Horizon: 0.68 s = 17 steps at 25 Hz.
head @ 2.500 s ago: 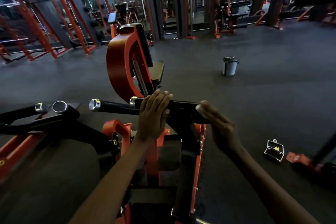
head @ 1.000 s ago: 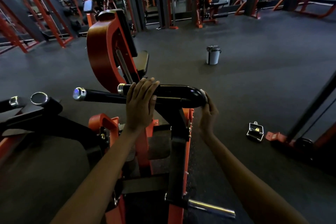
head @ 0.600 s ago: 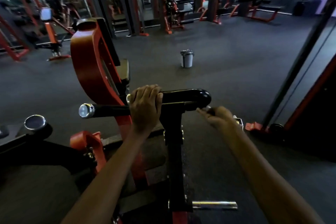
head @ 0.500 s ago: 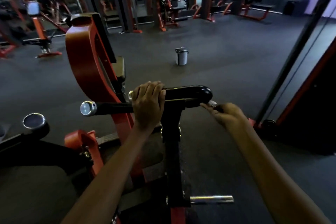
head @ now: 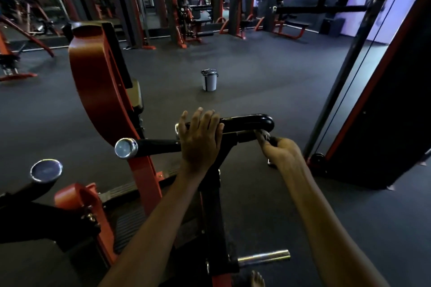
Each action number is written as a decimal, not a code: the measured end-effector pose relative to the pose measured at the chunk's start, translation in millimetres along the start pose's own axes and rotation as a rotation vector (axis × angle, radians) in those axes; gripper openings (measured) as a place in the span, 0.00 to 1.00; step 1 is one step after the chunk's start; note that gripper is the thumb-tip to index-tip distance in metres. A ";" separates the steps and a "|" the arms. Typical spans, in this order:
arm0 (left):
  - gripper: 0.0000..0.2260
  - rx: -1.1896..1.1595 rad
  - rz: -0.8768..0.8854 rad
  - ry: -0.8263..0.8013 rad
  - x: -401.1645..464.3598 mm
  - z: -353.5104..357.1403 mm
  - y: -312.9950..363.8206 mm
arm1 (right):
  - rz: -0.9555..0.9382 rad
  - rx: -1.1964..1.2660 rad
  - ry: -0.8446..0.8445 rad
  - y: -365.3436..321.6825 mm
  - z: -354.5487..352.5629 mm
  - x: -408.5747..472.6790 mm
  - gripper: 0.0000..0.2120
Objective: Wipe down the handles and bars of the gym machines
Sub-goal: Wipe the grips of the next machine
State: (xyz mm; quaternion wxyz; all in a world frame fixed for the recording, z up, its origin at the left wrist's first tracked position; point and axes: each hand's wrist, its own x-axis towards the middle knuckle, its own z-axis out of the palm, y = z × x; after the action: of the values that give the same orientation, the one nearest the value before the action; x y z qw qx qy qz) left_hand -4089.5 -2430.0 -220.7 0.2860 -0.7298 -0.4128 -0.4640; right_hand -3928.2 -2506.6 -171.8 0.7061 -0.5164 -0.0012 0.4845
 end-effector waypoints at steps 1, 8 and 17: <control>0.18 -0.005 -0.004 0.009 -0.2 0.1 -0.1 | 0.032 -0.086 0.072 -0.3 3.6 10.4 0.17; 0.17 -0.010 0.026 0.067 -2.1 4.4 -0.2 | -0.737 -0.946 -0.170 58.2 1.6 5.4 0.13; 0.16 -0.048 0.036 0.052 -3.2 2.4 -2.9 | -1.788 -1.868 -0.298 30.0 -30.5 104.3 0.16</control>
State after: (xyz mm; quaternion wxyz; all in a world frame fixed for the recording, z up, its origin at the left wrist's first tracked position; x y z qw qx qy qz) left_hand -4091.7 -2427.8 -224.5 0.2873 -0.7315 -0.3805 -0.4874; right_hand -3878.1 -2457.4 -259.9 0.1513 -0.5715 -0.7554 -0.2825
